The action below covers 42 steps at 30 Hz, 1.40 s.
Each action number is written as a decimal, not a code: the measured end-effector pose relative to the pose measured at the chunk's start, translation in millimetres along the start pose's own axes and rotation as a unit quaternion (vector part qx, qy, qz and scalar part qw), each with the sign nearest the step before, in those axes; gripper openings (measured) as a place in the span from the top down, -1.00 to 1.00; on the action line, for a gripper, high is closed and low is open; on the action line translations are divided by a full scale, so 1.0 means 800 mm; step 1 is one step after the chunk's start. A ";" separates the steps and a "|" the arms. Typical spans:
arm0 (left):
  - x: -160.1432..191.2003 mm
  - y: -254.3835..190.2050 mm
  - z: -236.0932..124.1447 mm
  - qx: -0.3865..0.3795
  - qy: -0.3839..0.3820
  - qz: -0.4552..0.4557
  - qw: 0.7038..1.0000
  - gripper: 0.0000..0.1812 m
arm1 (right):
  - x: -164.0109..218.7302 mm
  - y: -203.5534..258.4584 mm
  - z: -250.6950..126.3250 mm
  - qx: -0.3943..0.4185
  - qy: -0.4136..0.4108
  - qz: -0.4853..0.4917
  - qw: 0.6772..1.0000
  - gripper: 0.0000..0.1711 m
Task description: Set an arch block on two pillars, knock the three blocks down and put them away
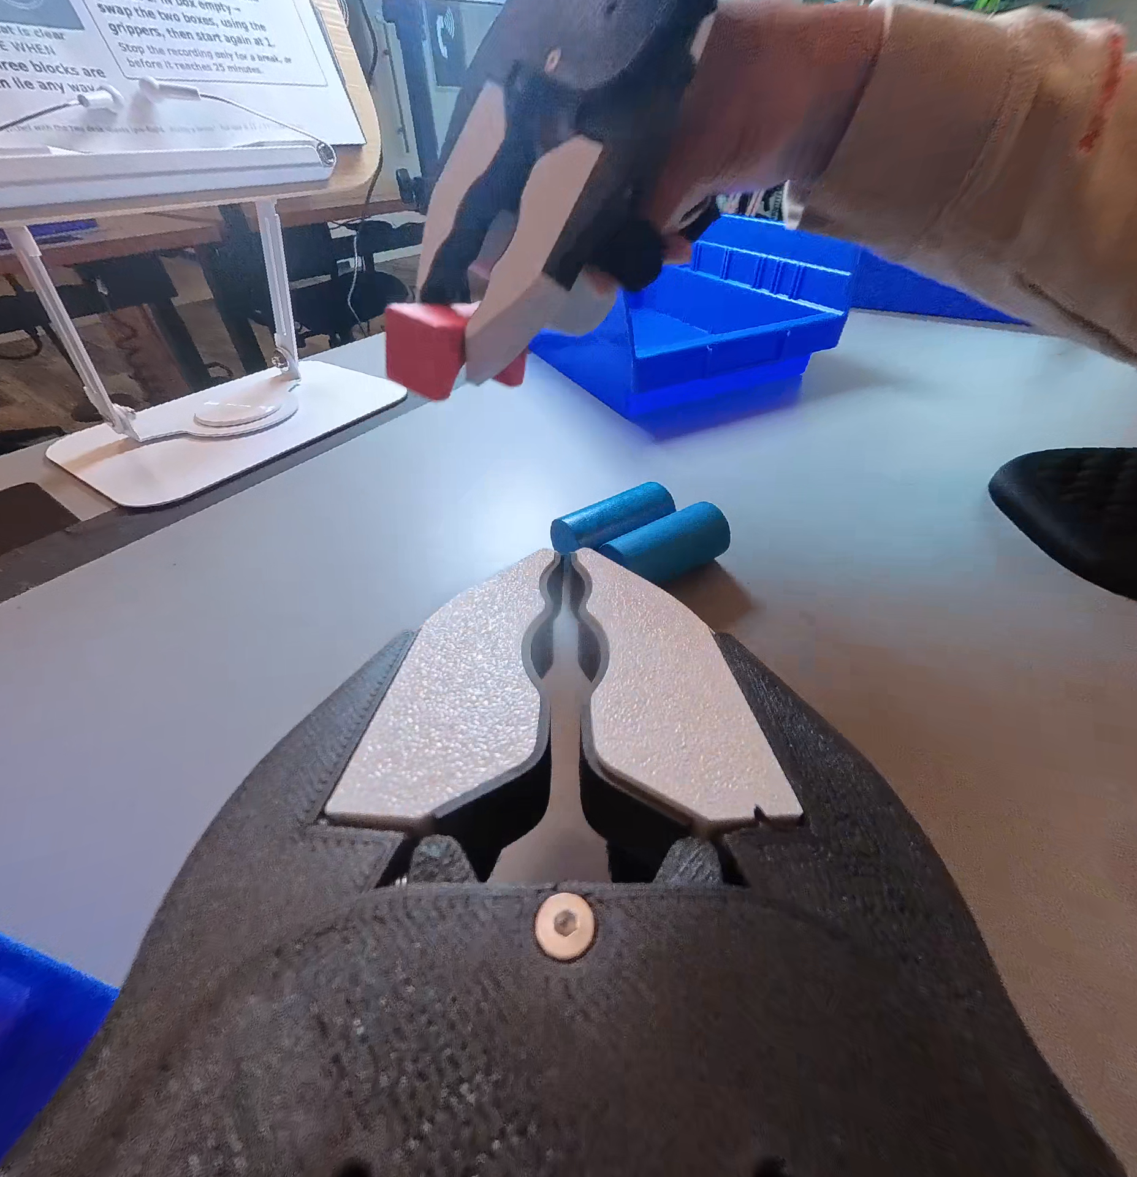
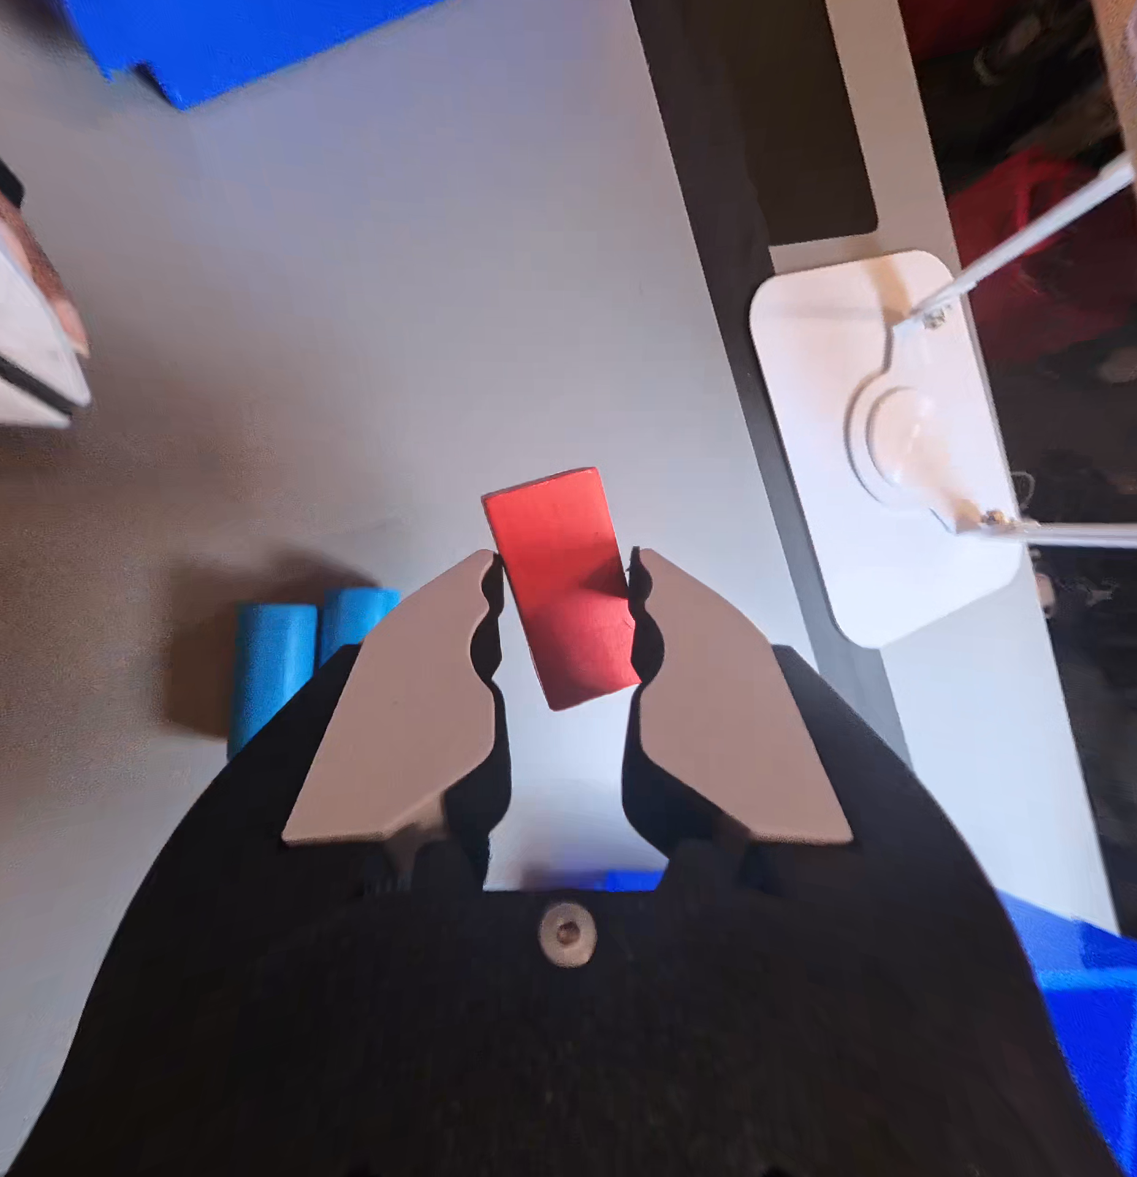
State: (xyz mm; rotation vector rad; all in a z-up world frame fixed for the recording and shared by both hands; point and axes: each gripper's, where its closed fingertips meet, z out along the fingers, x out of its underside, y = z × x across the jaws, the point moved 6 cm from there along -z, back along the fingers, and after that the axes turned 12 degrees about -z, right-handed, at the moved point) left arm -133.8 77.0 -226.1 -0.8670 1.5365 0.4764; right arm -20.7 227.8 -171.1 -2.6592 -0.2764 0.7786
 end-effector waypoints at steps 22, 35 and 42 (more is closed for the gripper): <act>0.005 -0.007 0.007 0.001 0.026 0.016 1.000 0.99 | 0.341 -0.194 -0.049 0.137 0.265 0.211 0.931 0.54; 0.005 -0.008 0.007 0.011 0.028 0.010 0.999 0.99 | 0.310 -0.219 -0.071 0.235 0.172 0.199 0.936 0.40; 0.005 -0.011 0.008 0.013 0.028 0.005 1.000 0.99 | 0.125 -0.129 -0.121 0.073 -0.097 0.173 0.977 0.26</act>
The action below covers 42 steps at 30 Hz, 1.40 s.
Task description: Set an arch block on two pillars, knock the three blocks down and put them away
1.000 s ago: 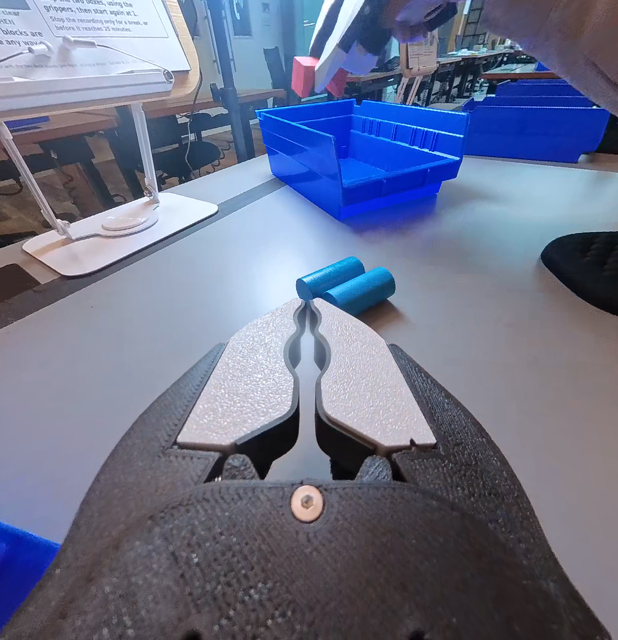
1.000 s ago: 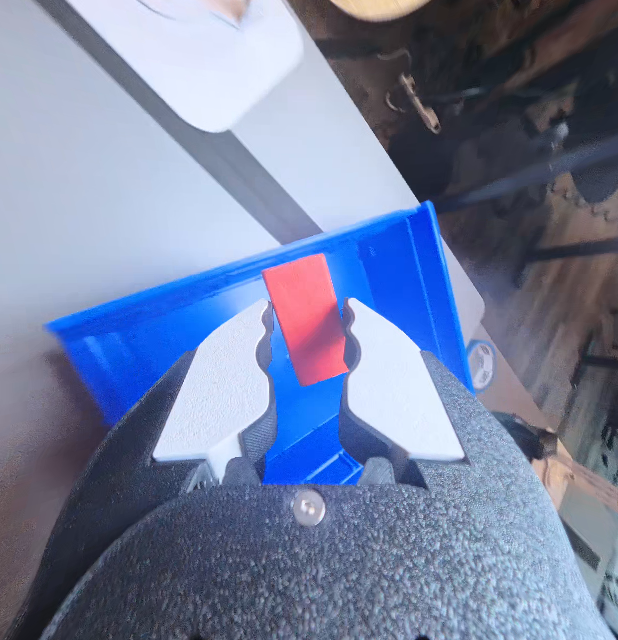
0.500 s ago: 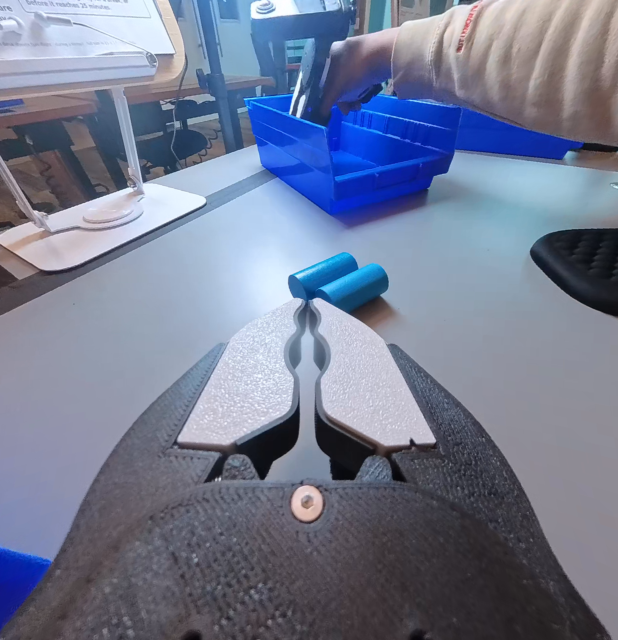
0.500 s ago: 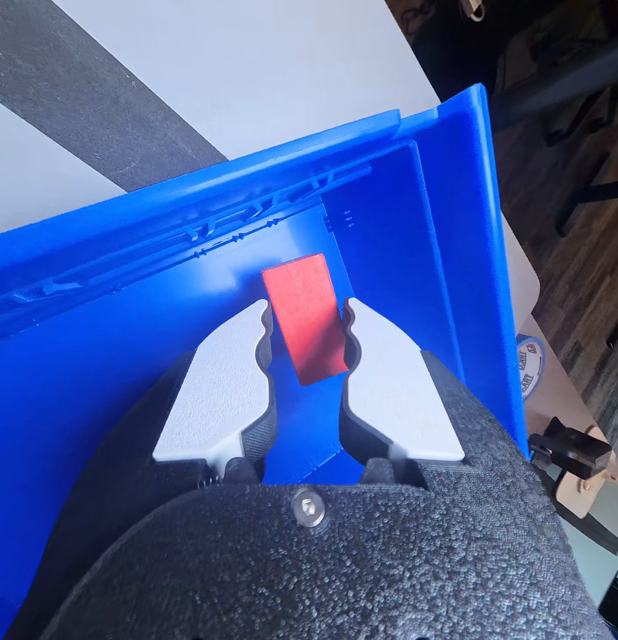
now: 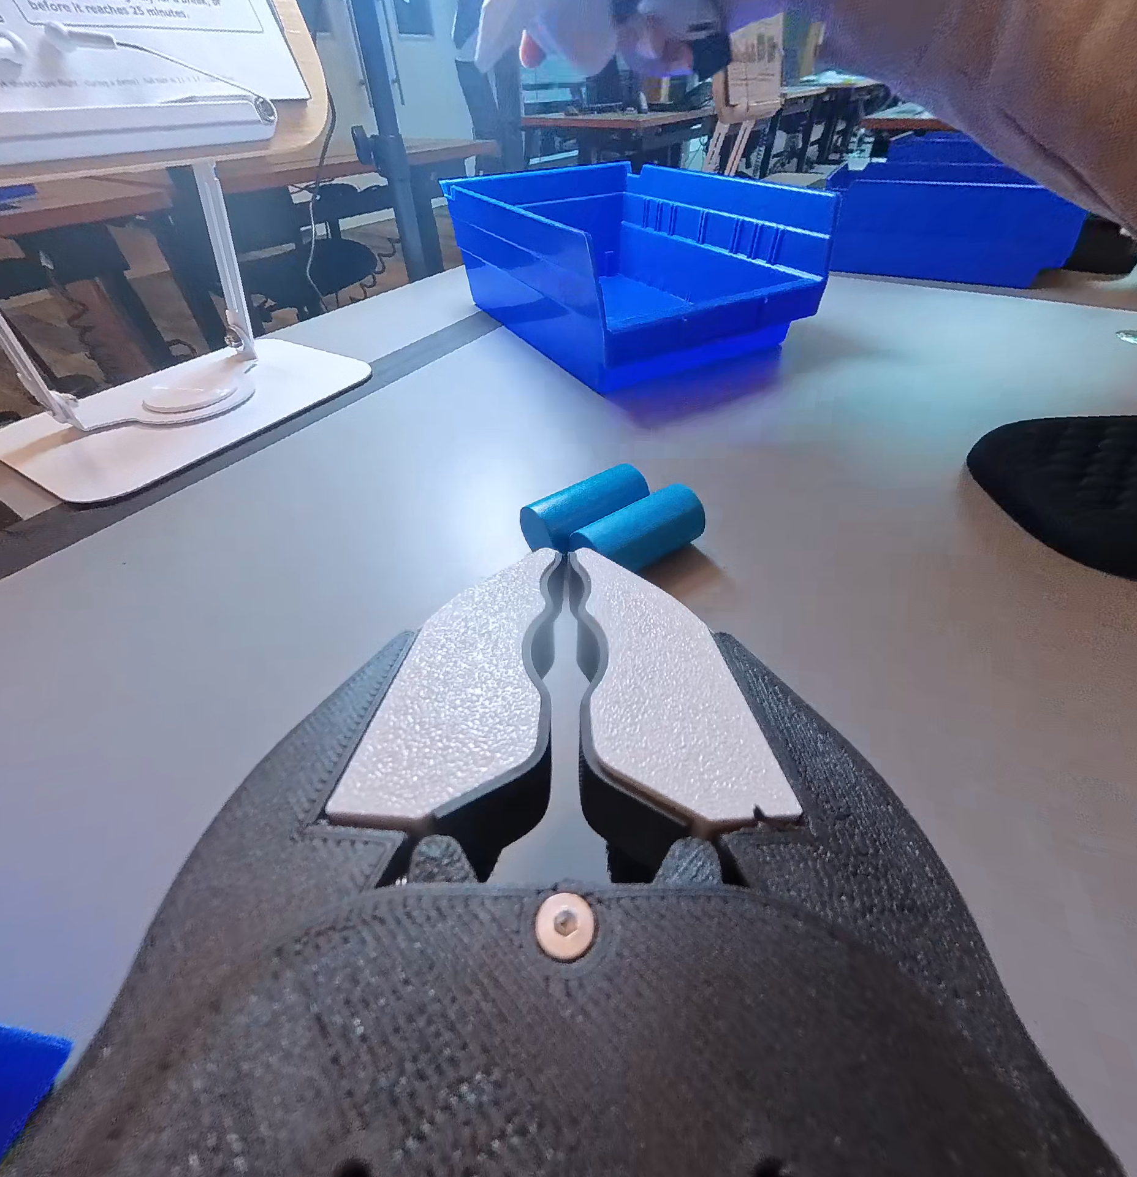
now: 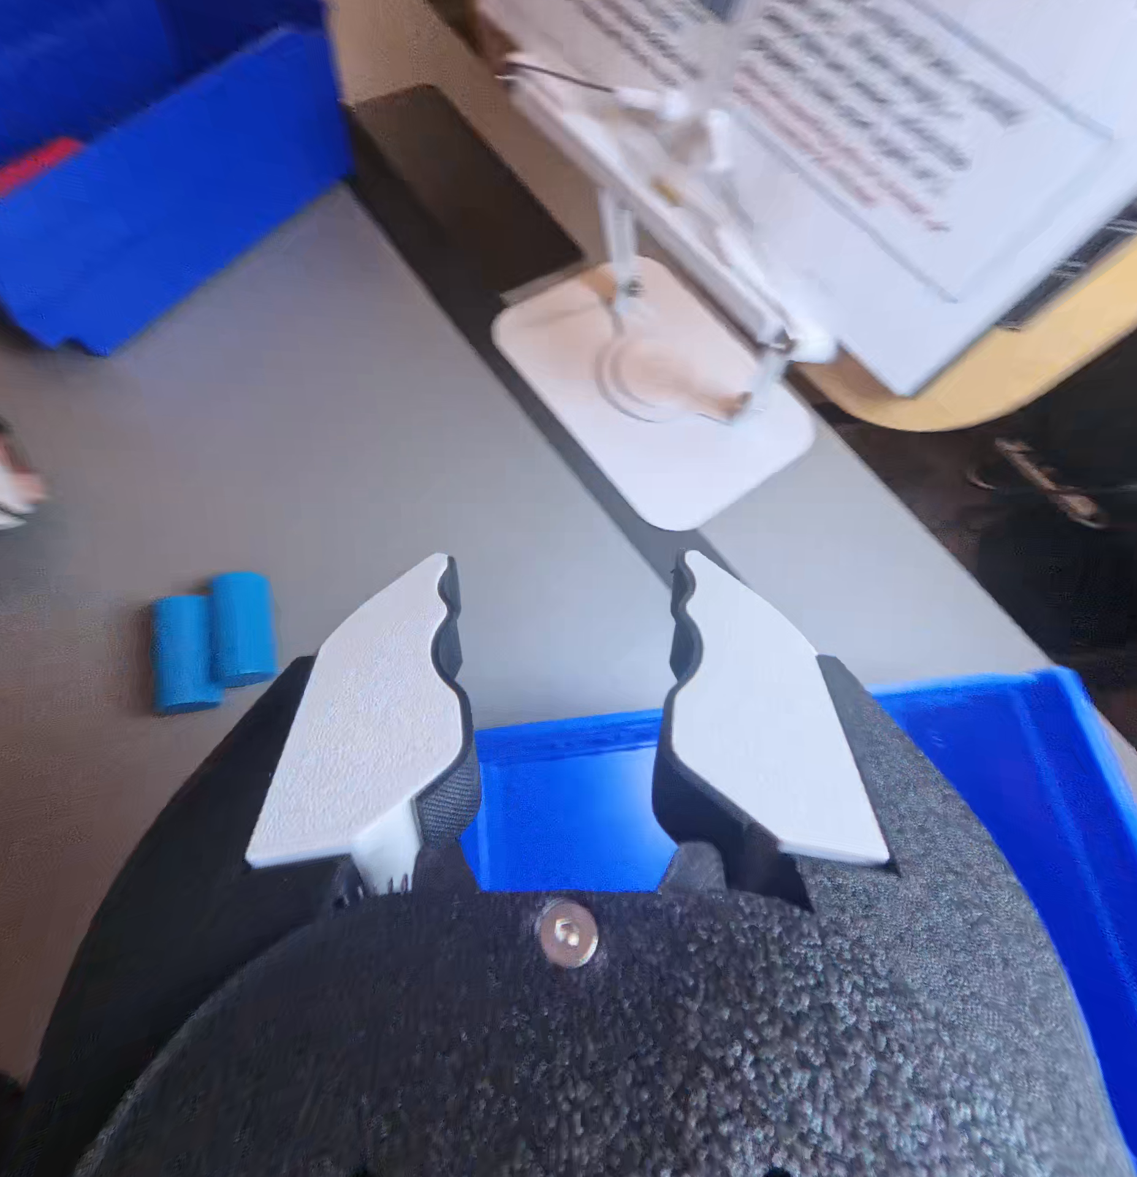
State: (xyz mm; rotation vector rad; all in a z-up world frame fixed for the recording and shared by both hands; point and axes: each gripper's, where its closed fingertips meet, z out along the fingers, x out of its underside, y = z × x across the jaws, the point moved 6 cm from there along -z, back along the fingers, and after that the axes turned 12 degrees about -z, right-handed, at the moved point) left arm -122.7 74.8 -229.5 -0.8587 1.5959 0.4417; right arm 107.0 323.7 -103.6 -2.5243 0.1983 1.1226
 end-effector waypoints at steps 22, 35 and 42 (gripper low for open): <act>0.000 -0.002 -0.001 0.001 -0.003 0.002 1.000 0.99 | 0.017 0.266 0.094 -0.178 0.085 -0.143 0.970 0.95; 0.001 -0.004 0.003 0.001 0.003 0.009 1.000 0.98 | 0.031 0.138 0.191 -0.057 0.261 0.069 0.961 -0.17; 0.004 -0.007 0.002 0.007 0.014 0.030 0.999 0.98 | 0.043 0.153 0.202 -0.094 0.284 0.050 0.953 0.20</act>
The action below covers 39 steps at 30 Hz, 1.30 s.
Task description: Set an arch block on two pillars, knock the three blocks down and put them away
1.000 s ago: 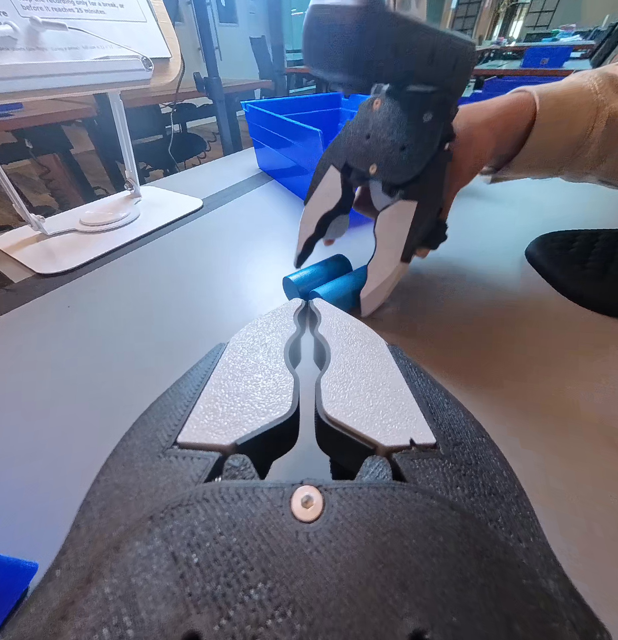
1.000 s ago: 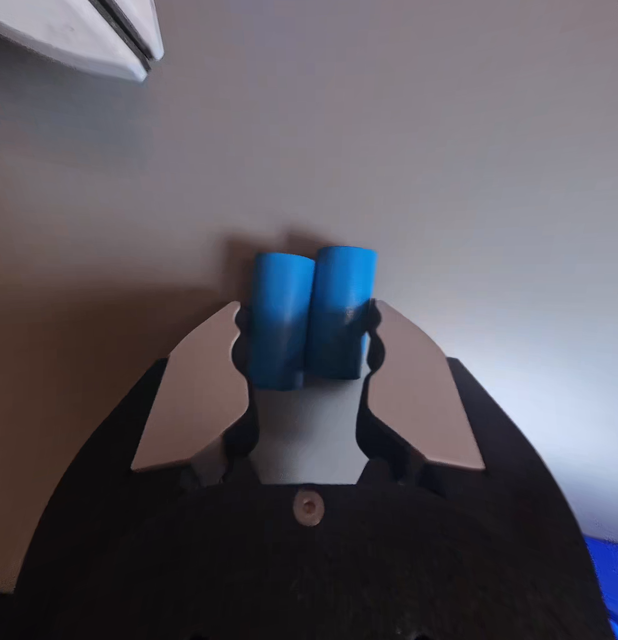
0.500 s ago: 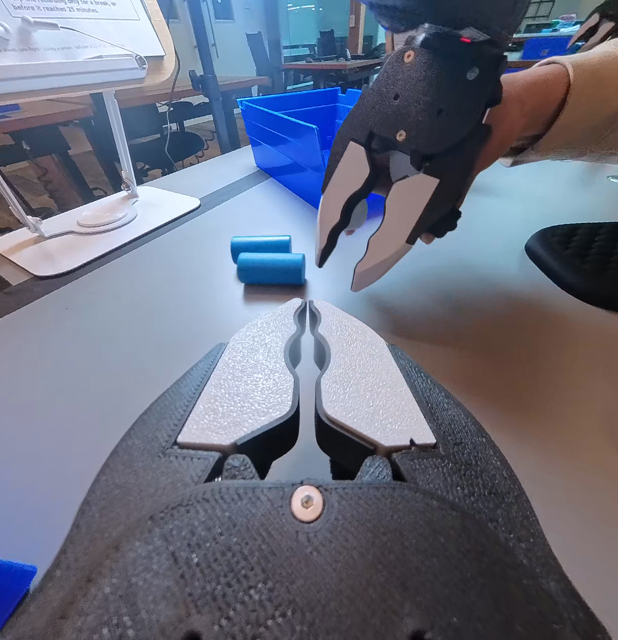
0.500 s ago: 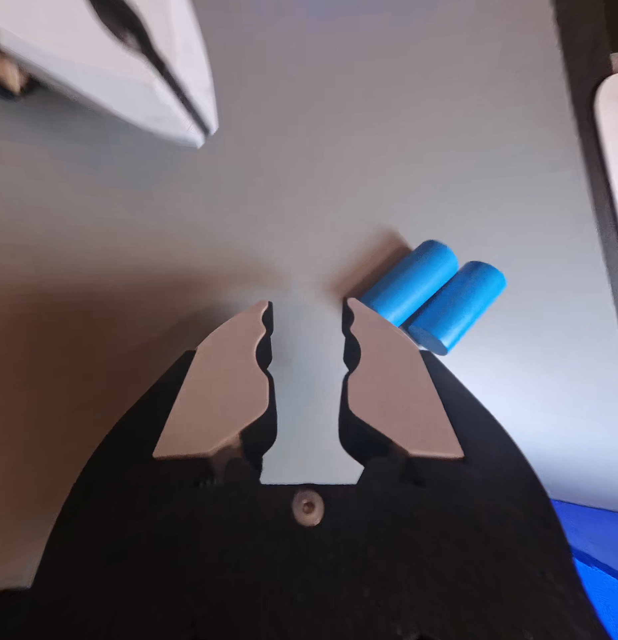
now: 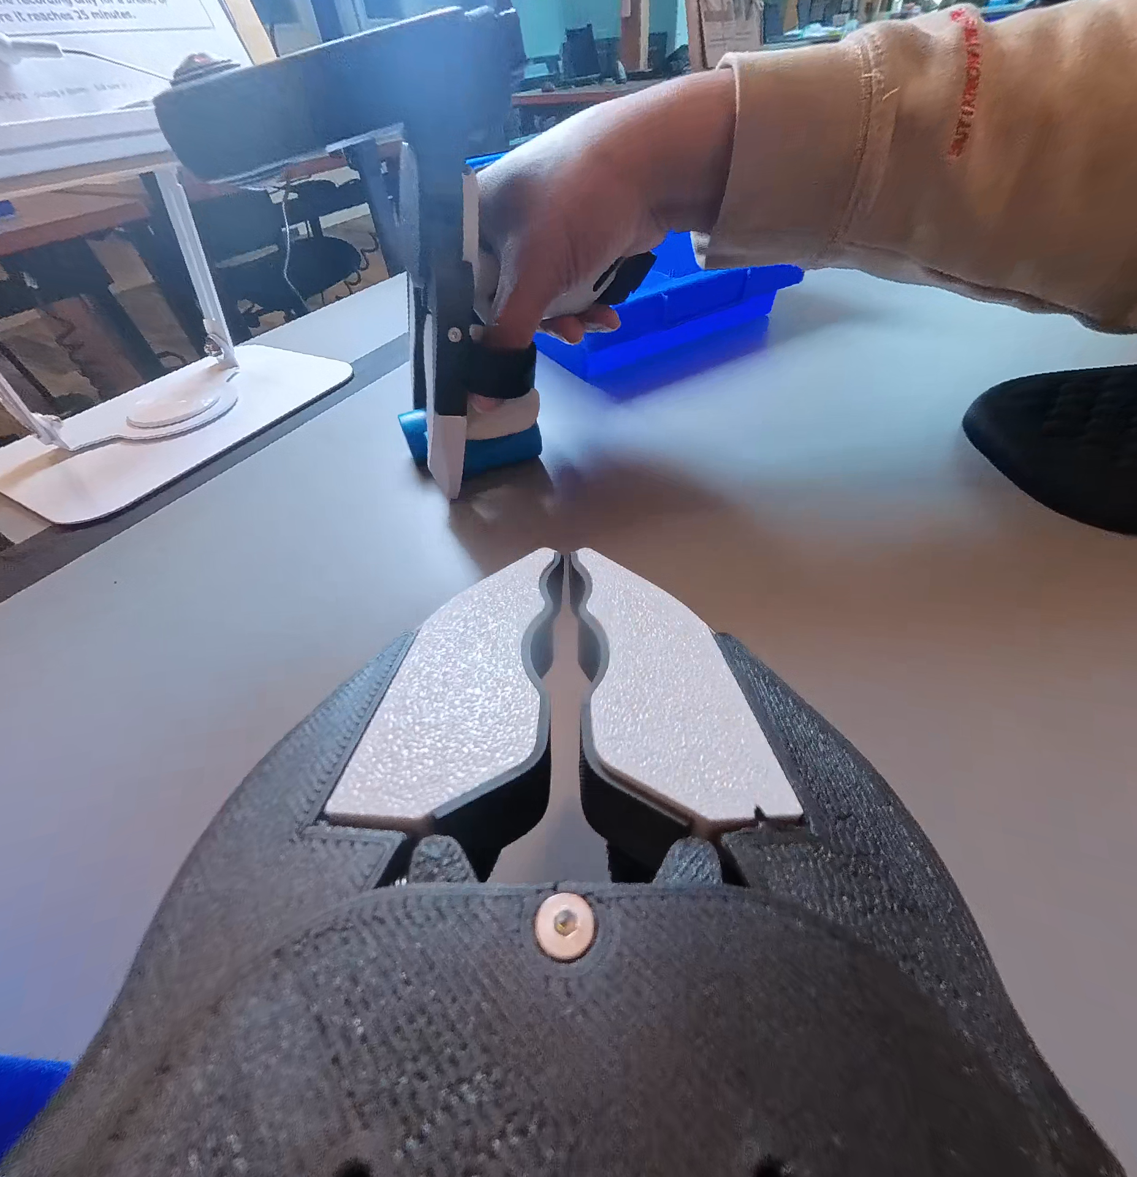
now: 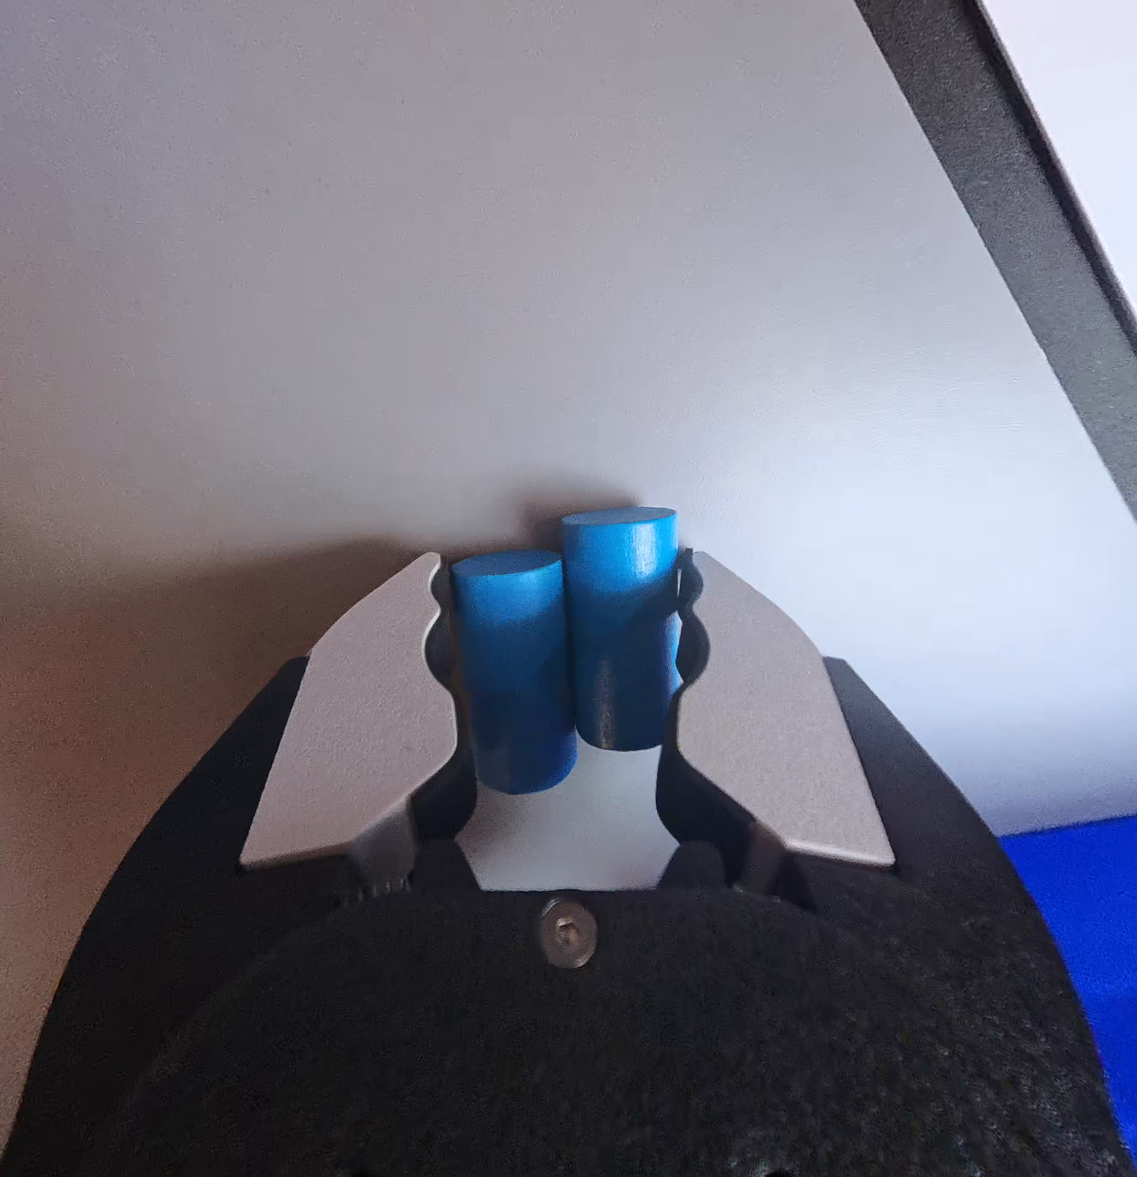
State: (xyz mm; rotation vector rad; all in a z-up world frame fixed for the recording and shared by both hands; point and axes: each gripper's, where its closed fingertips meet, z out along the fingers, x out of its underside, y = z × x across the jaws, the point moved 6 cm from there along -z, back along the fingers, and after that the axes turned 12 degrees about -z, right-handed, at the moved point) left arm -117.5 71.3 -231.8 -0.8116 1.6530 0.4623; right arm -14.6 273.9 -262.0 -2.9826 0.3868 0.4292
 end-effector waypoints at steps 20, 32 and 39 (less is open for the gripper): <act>0.001 -0.003 0.001 -0.007 0.002 0.015 1.000 0.98 | 0.067 0.042 -0.021 -0.042 -0.059 -0.137 0.988 0.19; 0.002 -0.004 0.001 -0.005 0.004 0.016 1.000 0.98 | 0.067 0.045 -0.036 -0.032 -0.070 -0.136 0.988 0.25; 0.002 -0.005 0.002 -0.006 0.006 0.020 1.000 0.97 | 0.070 0.050 -0.026 -0.045 -0.056 -0.142 0.987 0.20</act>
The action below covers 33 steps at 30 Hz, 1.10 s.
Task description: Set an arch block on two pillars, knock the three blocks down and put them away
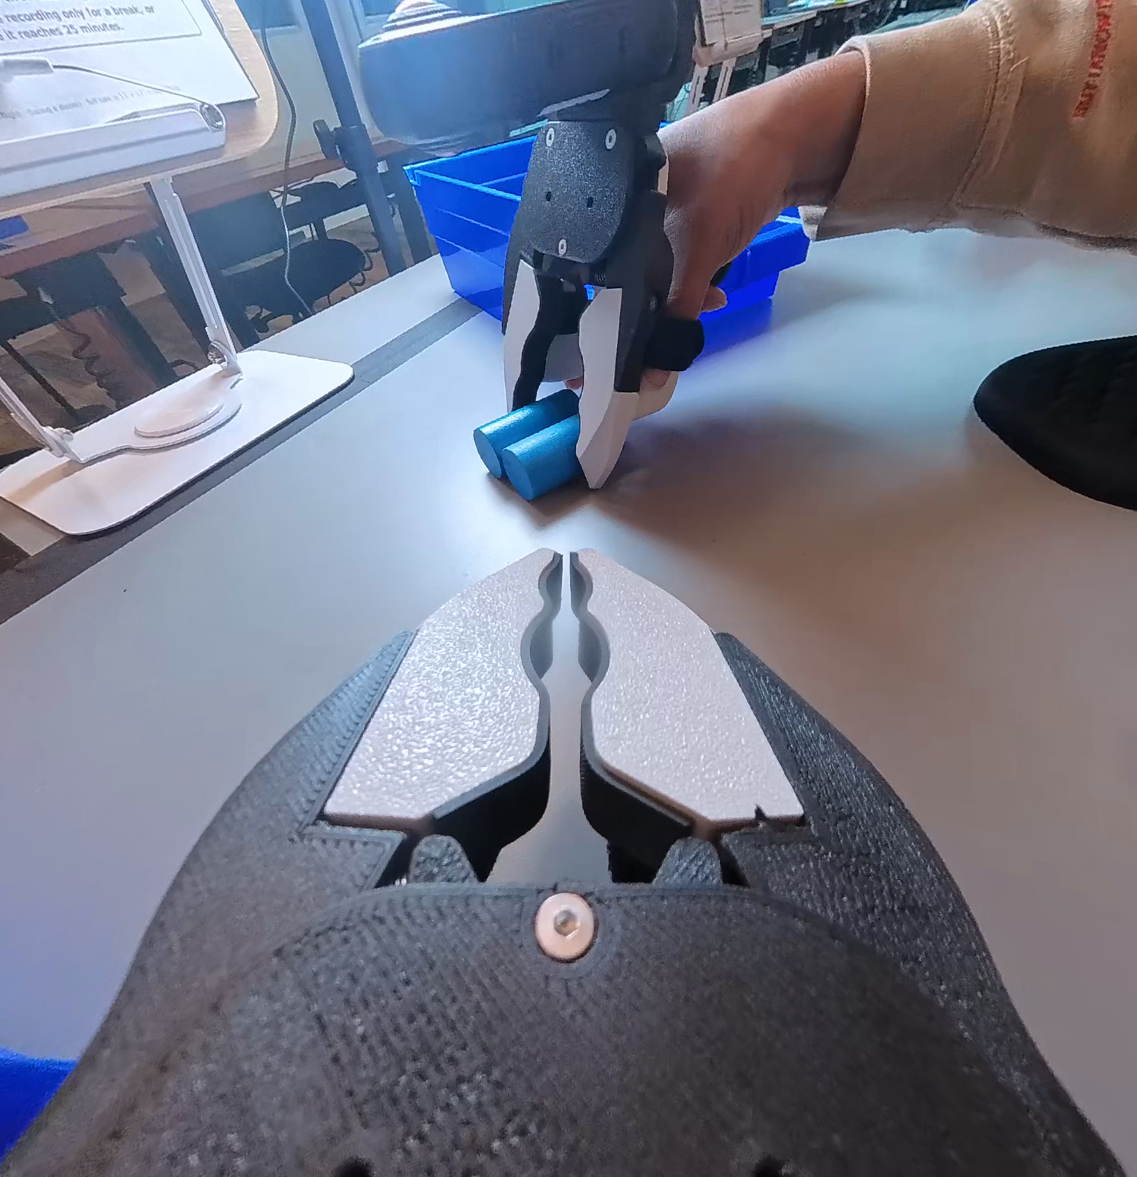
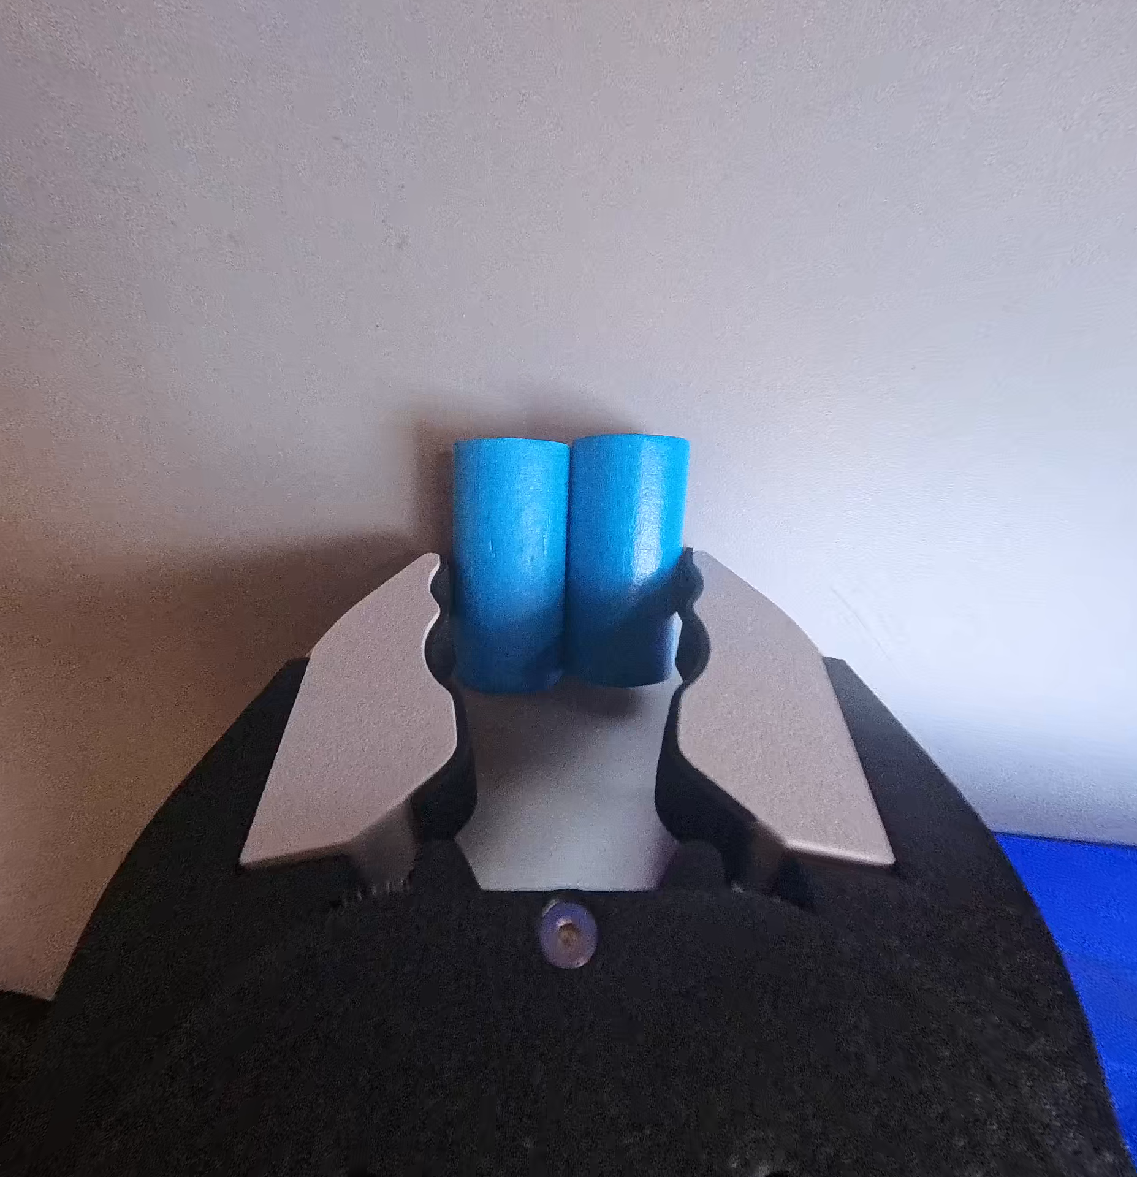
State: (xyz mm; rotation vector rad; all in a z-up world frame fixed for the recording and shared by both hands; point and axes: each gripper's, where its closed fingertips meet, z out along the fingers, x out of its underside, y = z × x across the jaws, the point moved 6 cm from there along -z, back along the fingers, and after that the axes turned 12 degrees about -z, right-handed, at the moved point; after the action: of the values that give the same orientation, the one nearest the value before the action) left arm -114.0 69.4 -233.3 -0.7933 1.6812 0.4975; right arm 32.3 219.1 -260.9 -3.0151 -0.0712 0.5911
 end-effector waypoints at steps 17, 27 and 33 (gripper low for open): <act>0.019 -0.007 0.030 0.017 0.133 0.020 0.991 0.45 | -0.010 0.045 -0.003 -0.022 -0.065 -0.062 0.996 0.23; 0.027 -0.023 0.076 0.063 0.232 0.061 0.969 0.14 | -0.028 0.117 0.004 -0.062 -0.088 -0.150 0.983 0.18; 0.028 -0.031 0.083 0.129 0.241 0.069 0.959 0.22 | -0.020 0.130 0.003 -0.068 -0.137 -0.157 0.976 0.19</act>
State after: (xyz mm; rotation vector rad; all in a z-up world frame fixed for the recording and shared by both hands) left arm -53.5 92.6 -269.8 -0.6360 2.2121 0.1735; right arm 20.2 114.9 -264.9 -2.9308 -0.6141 0.9923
